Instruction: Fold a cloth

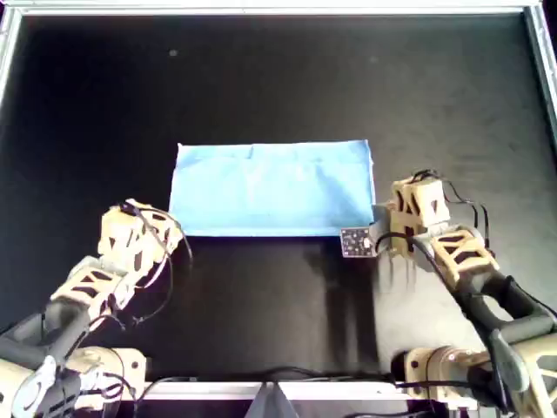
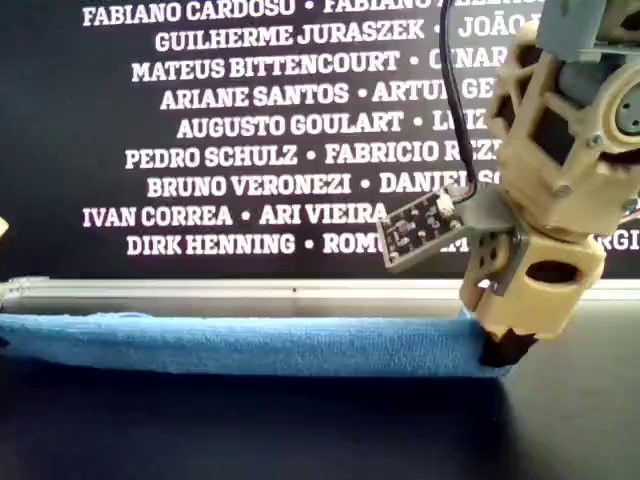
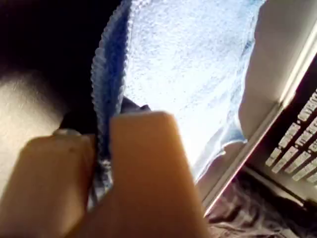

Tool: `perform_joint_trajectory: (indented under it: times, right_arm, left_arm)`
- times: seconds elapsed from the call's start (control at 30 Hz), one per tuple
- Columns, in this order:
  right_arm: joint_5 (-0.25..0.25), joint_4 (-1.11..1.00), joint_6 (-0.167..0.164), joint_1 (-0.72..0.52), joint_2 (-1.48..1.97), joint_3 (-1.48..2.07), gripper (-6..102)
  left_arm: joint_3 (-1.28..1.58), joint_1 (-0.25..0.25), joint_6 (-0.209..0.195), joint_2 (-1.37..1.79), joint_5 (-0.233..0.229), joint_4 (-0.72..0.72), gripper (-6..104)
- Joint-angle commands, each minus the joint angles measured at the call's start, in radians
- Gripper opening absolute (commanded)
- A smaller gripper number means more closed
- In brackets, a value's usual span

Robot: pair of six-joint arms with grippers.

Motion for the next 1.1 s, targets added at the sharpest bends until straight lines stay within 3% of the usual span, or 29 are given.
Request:
perform_joint_trajectory:
  times: [0.0, 0.13, 0.27, 0.43, 0.53, 0.67, 0.93, 1.07]
  right_arm:
    - [0.005, 0.012, 0.005, 0.002, 0.038, -0.002, 1]
    - [0.005, 0.012, 0.000, 0.002, 0.043, -0.002, 3]
    - [0.005, 0.011, -0.005, 0.002, 0.063, -0.003, 16]
    - [0.006, 0.012, -0.011, -0.002, 0.072, 0.015, 46]
    - [0.021, 0.012, -0.011, -0.011, 0.114, 0.054, 56]
    - [0.023, 0.012, -0.012, -0.015, 0.348, 0.160, 56]
    - [0.026, 0.014, -0.012, -0.018, 0.888, 0.471, 56]
    - [0.023, 0.012, -0.011, -0.014, 1.026, 0.620, 57]
  left_arm:
    - [-0.003, 0.006, -0.006, 0.029, -0.006, 0.000, -1]
    - [0.028, -0.003, -0.006, 0.034, -0.006, 0.000, -1]
    - [0.032, -0.087, -0.006, 0.031, -0.006, 0.000, 4]
    - [0.089, -0.179, 0.000, 0.052, -0.029, 0.000, 29]
    - [0.098, -0.167, -0.006, 0.097, -0.031, 0.000, 46]
    - [0.146, -0.167, 0.009, 0.252, -0.031, 0.000, 55]
    - [0.376, -0.167, 0.009, 0.692, -0.031, 0.000, 55]
    - [0.403, -0.167, 0.009, 0.755, -0.031, 0.003, 55]
